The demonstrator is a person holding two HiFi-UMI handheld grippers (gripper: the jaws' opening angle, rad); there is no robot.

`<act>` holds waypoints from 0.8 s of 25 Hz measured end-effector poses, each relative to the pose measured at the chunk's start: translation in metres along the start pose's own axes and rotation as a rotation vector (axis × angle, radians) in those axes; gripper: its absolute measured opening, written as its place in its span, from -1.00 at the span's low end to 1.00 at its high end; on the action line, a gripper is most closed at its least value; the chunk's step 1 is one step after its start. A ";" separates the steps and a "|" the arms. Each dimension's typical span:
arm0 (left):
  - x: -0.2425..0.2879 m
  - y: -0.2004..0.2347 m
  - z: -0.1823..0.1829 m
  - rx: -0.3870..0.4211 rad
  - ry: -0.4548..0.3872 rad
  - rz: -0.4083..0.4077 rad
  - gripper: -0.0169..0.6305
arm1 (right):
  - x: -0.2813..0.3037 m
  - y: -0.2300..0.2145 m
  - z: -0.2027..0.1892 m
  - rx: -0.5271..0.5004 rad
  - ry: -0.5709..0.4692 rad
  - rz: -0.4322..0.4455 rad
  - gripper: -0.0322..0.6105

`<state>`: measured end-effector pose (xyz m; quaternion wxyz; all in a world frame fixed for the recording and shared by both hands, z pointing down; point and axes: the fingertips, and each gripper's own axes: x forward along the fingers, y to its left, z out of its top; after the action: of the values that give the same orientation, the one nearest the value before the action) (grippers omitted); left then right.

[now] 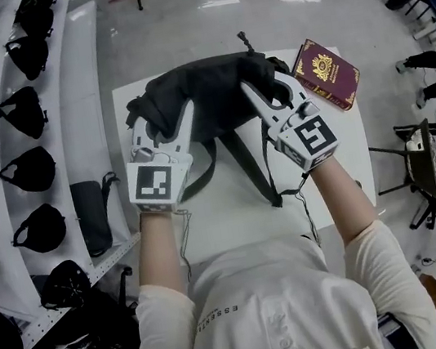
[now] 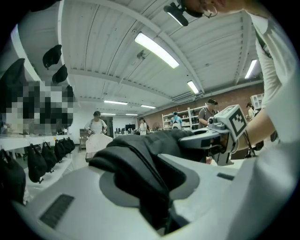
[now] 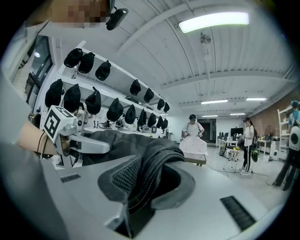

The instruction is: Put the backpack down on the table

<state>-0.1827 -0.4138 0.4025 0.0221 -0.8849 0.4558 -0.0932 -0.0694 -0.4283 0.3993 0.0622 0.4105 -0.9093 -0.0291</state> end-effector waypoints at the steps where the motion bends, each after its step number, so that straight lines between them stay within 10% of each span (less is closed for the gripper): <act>1: -0.003 -0.002 -0.002 0.001 0.000 -0.001 -0.60 | -0.003 0.002 -0.002 0.006 0.000 0.000 -0.61; 20: -0.065 -0.047 -0.052 -0.113 -0.005 -0.021 -0.60 | -0.060 0.058 -0.041 0.116 0.014 0.002 -0.60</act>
<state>-0.1917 -0.3311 0.4497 -0.0275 -0.8896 0.4512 -0.0655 -0.0676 -0.3449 0.4404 0.0445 0.4129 -0.9093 0.0265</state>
